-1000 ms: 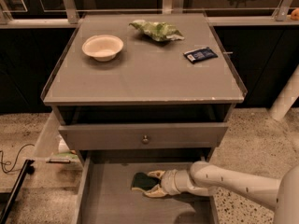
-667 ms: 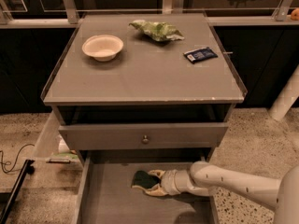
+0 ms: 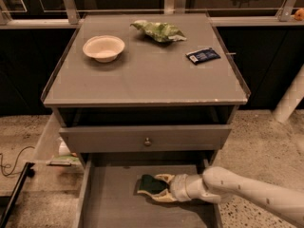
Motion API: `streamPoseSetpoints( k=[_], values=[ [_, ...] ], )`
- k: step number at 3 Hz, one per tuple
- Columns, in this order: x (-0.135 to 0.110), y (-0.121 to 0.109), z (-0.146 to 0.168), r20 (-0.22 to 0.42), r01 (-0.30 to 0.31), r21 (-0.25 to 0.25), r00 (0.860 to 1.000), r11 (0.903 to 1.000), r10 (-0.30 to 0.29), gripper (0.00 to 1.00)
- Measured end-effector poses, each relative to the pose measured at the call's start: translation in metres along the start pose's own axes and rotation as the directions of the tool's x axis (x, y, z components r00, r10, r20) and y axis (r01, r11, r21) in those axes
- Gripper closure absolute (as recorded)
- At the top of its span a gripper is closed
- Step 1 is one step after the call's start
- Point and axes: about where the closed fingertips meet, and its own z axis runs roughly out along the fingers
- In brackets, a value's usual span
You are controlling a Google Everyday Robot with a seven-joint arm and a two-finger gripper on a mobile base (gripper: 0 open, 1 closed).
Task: Pick sponge from middle drawer and place on counter
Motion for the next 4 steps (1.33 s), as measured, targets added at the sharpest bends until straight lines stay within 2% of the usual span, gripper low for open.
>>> streamPoseSetpoints(
  k=[1, 2, 3, 4],
  values=[
    [-0.028, 0.007, -0.047, 0.034, 0.024, 0.007, 0.999, 0.9997, -0.024, 1.00],
    [-0.059, 0.011, -0.098, 0.018, 0.056, 0.047, 0.998, 0.9973, -0.057, 1.00],
    [-0.104, 0.017, -0.156, -0.043, 0.109, 0.108, 0.994, 0.9881, -0.105, 1.00],
    [-0.158, 0.010, -0.214, -0.093, 0.181, 0.166, 0.981, 0.9692, -0.168, 1.00]
  ],
)
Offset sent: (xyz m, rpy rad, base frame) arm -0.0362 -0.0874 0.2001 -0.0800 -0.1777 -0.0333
